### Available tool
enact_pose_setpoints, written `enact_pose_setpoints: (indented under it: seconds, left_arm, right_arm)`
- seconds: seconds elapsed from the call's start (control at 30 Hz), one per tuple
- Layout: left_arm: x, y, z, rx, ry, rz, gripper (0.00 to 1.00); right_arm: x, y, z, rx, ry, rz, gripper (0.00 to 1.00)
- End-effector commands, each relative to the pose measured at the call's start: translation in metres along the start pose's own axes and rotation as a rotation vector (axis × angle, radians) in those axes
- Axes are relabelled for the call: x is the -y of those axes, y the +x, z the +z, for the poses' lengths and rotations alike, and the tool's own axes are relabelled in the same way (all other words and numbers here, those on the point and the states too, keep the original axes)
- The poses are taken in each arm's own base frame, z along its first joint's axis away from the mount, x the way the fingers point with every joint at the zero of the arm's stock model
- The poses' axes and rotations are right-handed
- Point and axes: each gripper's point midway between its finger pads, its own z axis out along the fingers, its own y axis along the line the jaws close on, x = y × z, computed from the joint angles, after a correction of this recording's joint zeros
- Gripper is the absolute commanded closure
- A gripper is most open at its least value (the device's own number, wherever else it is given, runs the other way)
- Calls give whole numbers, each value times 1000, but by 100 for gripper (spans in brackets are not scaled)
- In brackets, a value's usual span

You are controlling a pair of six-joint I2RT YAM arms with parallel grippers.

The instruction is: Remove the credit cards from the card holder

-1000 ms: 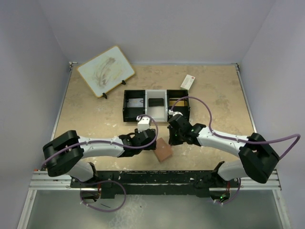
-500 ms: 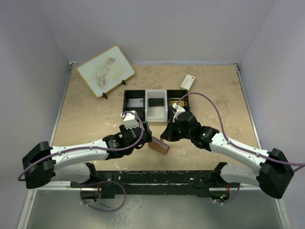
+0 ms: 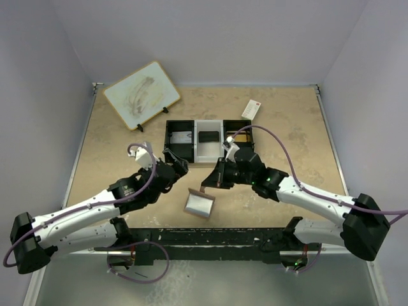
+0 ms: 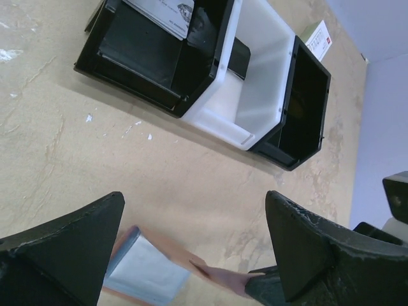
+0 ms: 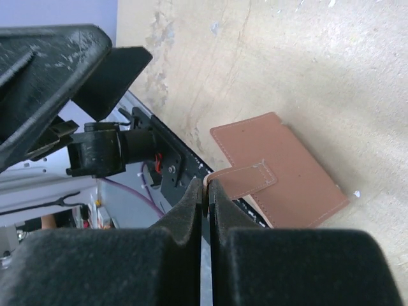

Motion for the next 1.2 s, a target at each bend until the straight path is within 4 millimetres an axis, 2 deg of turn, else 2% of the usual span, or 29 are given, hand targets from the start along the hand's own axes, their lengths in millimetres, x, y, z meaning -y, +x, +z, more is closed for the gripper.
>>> enact_pose_setpoints:
  seconds: [0.0, 0.07, 0.13, 0.23, 0.33, 0.37, 0.43, 0.53, 0.6, 0.7, 0.87, 1.03, 1.17]
  left_arm:
    - [-14, -2, -5, -11, -35, 36, 11]
    - [-8, 6, -11, -69, 1, 29, 11]
    - [6, 16, -16, -136, 78, 44, 11]
    - [9, 19, -17, -155, 97, 82, 11]
    - [16, 25, -18, -190, 111, 137, 11]
    - [16, 30, -16, -208, 113, 153, 11]
    - [15, 44, -13, -255, 123, 174, 11]
    - [23, 66, -6, -318, 171, 155, 12]
    - [33, 75, -2, -334, 214, 107, 14]
    - [44, 82, 6, -341, 252, 60, 16]
    - [44, 106, 20, -406, 229, 120, 17]
    - [43, 130, 30, -476, 209, 176, 22]
    - [30, 132, 34, -463, 150, 204, 23]
  right_arm:
    - [10, -29, -6, 122, 34, 15, 100]
    - [31, -33, -10, 98, 69, 39, 100]
    - [40, -40, -13, 126, 80, 35, 100]
    - [59, -46, -16, 157, 111, 68, 100]
    - [95, -37, -19, 172, 222, 149, 100]
    - [110, -26, -21, 168, 257, 195, 100]
    - [125, -10, -24, 170, 270, 253, 100]
    - [129, 11, -29, 165, 203, 305, 100]
    - [129, 21, -33, 157, 174, 319, 100]
    - [139, 32, -42, 152, 217, 341, 100]
    - [149, 39, -49, 169, 249, 349, 100]
    - [161, 42, -49, 177, 297, 346, 100]
    - [167, 37, -47, 190, 332, 343, 100]
